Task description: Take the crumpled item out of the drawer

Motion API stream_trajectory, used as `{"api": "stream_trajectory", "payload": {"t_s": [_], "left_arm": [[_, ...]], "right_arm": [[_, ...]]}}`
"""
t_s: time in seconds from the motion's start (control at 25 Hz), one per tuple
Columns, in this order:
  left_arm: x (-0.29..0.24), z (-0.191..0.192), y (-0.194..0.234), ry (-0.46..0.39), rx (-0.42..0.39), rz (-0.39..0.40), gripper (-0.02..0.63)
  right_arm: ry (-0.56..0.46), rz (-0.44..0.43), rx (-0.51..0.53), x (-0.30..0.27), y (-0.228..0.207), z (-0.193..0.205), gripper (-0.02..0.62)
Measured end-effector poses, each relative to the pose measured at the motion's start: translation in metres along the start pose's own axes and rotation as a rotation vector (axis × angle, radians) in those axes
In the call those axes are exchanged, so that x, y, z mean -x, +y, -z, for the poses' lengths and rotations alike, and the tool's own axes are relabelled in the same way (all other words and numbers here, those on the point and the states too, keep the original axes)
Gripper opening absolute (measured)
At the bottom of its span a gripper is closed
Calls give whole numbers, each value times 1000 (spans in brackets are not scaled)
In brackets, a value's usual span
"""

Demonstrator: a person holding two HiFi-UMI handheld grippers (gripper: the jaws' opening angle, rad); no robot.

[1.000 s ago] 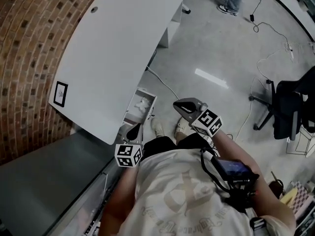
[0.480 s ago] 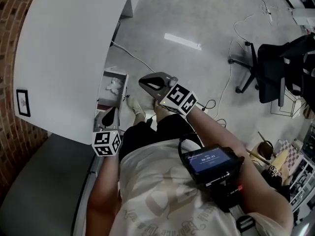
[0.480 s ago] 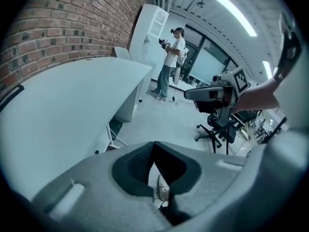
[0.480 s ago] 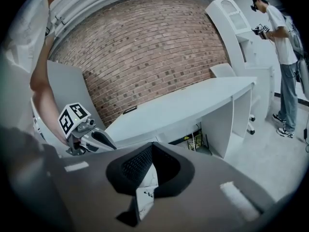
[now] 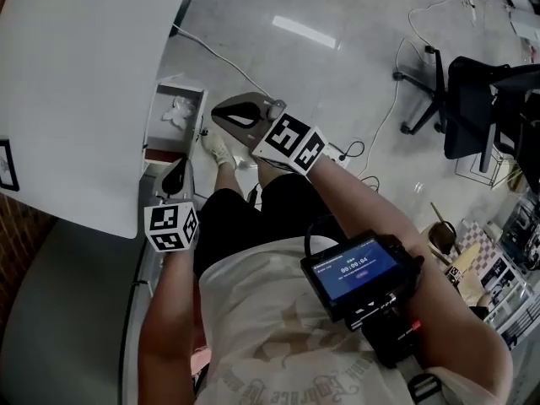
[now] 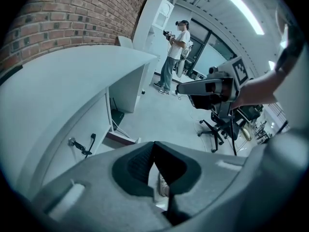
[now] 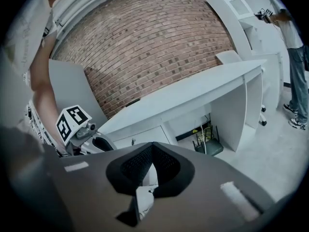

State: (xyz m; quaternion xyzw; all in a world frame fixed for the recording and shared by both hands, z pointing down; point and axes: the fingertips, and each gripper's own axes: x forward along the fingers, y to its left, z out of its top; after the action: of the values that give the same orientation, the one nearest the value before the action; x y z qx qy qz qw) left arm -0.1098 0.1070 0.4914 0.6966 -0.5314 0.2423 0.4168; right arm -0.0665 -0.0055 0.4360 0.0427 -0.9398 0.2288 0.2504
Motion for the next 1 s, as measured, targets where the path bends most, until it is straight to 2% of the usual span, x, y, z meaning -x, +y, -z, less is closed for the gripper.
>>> {"api": "stream_trajectory", "payload": {"t_s": [0.36, 0.72, 1.0], "left_arm": [[-44, 29, 20, 10, 25, -19, 3], [-73, 64, 54, 41, 47, -101, 3], [-90, 88, 93, 110, 47, -157, 3]], "right_arm": [[11, -9, -1, -32, -19, 36, 8], [3, 1, -36, -39, -27, 72, 8], [-7, 1, -74, -50, -21, 97, 8]]}}
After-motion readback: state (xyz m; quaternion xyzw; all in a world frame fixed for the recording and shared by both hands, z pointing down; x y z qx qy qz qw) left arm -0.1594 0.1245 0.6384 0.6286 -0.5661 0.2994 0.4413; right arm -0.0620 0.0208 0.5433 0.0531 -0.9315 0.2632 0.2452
